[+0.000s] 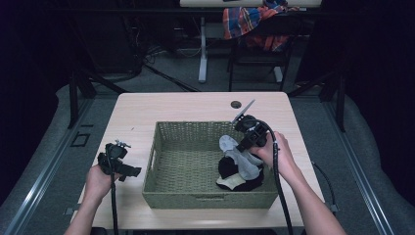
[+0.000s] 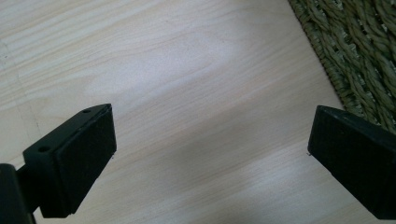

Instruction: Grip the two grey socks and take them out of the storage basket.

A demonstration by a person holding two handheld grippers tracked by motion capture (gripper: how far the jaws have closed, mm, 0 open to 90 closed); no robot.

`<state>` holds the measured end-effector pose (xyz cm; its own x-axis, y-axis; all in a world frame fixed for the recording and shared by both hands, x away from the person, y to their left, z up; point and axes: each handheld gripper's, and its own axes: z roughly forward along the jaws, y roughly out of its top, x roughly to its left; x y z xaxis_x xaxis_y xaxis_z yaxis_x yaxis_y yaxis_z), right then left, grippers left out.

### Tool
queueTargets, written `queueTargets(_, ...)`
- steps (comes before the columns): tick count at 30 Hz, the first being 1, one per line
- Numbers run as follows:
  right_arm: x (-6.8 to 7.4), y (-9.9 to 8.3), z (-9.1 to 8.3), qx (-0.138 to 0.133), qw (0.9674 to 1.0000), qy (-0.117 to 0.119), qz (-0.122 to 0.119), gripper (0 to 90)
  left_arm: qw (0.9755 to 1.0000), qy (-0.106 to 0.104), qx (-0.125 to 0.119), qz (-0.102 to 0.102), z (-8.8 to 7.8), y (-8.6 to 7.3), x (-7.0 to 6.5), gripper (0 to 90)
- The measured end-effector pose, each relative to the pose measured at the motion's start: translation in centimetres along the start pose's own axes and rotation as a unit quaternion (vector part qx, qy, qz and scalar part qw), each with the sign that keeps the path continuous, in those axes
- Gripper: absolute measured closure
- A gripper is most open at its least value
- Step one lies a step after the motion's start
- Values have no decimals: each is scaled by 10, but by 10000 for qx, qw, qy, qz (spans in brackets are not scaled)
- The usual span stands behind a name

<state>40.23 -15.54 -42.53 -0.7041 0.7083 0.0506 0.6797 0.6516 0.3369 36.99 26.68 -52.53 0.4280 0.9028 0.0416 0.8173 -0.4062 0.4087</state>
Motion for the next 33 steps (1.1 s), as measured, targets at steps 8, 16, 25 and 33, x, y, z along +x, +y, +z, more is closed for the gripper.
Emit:
queueTargets(8, 0, 1, -12, -84, 9999, -50, -86, 848, 10000, 1, -9, -21, 0, -1, 1, 11)
queueTargets(16, -4, -2, -23, -192, 9998, -98, 6, 849, 10000, 9, -7, -10, 1, -1, 0, 11)
queueTargets(25, -7, -5, -31, -285, 9995, -135, 69, 850, 10000, 4, 1, -2, 1, -1, 0, 12)
queueTargets(33, -12, -8, -38, -338, 9992, -188, 125, 851, 10000, -5, 3, 19, 1, -1, 0, 11)
